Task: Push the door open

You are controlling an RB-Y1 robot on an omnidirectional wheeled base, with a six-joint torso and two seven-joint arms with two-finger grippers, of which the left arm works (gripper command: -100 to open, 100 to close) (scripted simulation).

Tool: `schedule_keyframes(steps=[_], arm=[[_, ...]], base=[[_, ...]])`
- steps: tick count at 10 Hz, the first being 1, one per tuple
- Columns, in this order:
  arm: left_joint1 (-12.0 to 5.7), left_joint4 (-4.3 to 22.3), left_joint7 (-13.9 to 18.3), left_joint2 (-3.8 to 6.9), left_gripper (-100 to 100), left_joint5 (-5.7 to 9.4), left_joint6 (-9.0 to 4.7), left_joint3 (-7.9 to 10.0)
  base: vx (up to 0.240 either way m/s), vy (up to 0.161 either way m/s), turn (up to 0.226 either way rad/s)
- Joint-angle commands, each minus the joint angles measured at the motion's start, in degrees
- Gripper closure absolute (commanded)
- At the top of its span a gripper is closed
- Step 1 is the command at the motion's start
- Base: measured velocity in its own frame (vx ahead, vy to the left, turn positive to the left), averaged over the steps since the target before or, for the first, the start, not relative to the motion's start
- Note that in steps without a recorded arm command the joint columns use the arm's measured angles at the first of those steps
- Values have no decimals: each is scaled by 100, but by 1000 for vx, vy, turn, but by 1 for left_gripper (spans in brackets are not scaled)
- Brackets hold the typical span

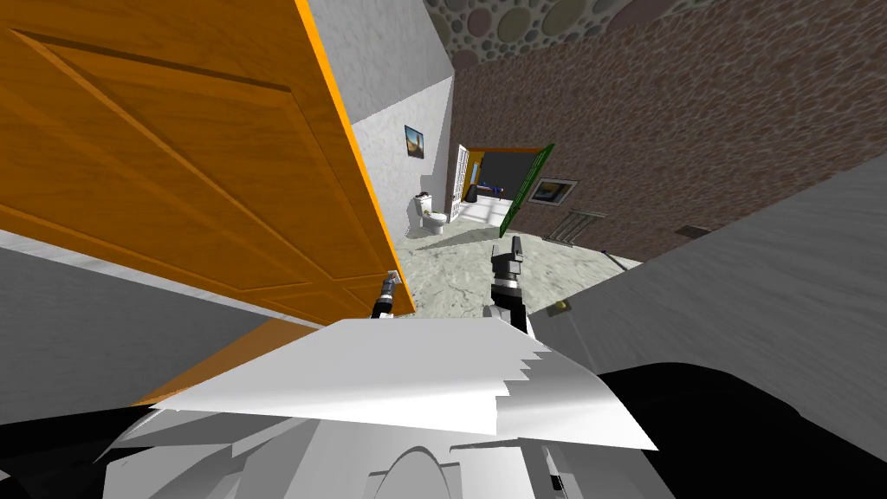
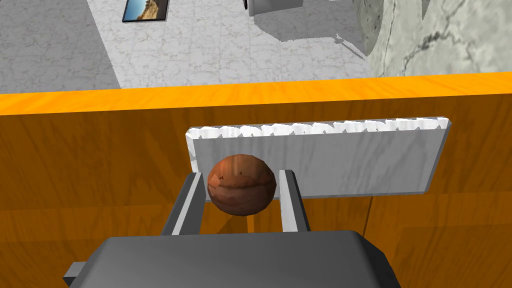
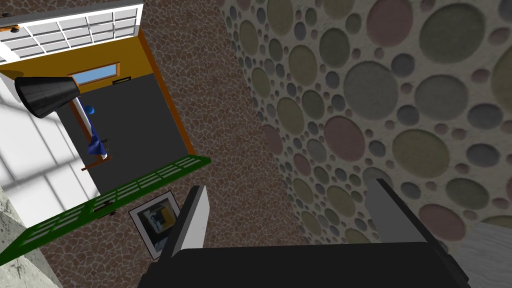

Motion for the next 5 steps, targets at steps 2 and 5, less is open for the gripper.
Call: schedule_keyframes(steps=[2, 5], arm=[[-50, -44, -62, 70, 100, 104, 21, 197], [-77, -33, -128, 91, 100, 227, 62, 413]], base=[[210, -55, 54], [198, -74, 83]])
